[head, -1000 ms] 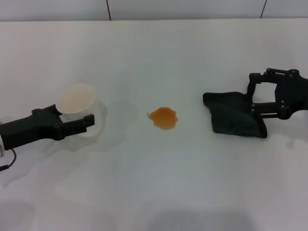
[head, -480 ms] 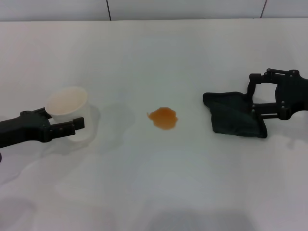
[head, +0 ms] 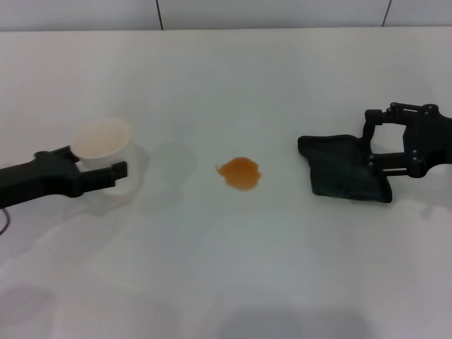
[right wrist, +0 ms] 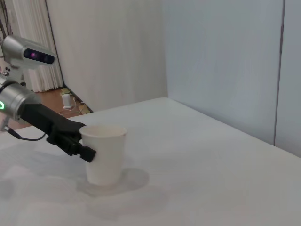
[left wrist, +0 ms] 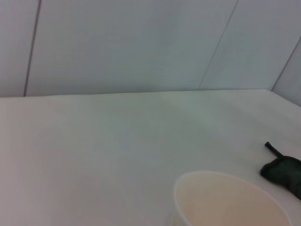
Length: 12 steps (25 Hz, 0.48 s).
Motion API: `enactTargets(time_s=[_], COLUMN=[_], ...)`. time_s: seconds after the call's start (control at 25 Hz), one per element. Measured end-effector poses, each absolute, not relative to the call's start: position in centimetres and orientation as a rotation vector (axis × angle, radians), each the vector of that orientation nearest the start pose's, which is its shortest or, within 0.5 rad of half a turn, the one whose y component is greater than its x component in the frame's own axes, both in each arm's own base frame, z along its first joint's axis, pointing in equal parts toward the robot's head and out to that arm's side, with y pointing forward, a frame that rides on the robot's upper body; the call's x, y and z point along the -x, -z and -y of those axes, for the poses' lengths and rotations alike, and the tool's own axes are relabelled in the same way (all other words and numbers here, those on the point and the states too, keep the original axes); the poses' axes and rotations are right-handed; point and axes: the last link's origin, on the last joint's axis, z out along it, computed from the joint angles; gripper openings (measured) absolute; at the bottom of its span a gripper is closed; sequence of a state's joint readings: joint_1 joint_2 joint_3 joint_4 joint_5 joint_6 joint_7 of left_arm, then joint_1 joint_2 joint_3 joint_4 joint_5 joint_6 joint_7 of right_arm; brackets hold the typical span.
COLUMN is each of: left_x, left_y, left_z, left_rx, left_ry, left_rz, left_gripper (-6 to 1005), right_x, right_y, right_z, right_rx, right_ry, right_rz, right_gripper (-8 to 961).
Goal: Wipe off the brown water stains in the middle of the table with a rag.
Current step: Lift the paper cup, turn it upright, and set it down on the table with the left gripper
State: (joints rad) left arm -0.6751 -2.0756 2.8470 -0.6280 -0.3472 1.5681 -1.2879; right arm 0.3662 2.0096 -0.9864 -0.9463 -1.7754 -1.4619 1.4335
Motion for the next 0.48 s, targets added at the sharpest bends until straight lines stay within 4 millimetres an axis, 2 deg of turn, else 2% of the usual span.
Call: enactTargets(time_s=[0.24, 0.48], left_x=[31.9, 30.9], left_y=[0.4, 1.9], left_z=[-34.1, -35.3], left_rx=[2.451, 2.472], left_ry=[0.513, 0.487], left_rz=[0.883, 0.820], left_gripper=[872, 871], right_x=[-26.1, -26.1], right_y=[-4.3, -4.3], right_z=[-33.2, -33.2], right_rx=[2.658, 2.657], right_ry=[-0.551, -0.550], right_rz=[-0.399, -0.400], right_gripper=[857, 858])
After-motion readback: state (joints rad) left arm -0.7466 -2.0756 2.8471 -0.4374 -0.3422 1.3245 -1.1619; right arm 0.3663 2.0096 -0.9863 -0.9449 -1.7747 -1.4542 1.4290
